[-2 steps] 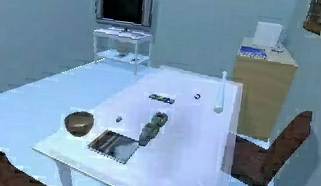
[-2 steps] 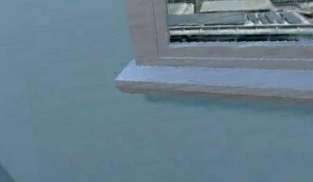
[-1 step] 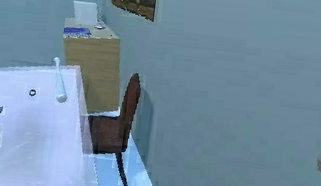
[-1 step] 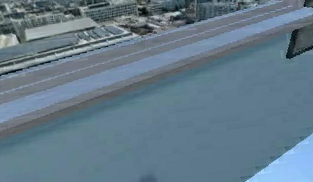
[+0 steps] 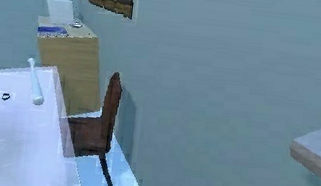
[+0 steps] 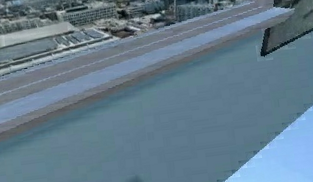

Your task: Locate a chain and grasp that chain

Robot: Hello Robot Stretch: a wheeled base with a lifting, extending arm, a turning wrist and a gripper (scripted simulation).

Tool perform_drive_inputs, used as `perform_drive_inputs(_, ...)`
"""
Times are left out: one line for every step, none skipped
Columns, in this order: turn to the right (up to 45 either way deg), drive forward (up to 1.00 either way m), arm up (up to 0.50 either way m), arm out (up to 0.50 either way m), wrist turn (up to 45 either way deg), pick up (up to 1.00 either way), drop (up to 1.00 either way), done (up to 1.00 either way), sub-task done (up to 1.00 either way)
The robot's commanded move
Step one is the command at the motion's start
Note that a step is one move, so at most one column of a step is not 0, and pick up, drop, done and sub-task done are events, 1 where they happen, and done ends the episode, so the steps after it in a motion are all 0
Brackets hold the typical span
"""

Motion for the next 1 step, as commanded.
perform_drive_inputs(0.0,0.55,0.00,0.00,0.0,0.00,0.00,0.00,0.00)
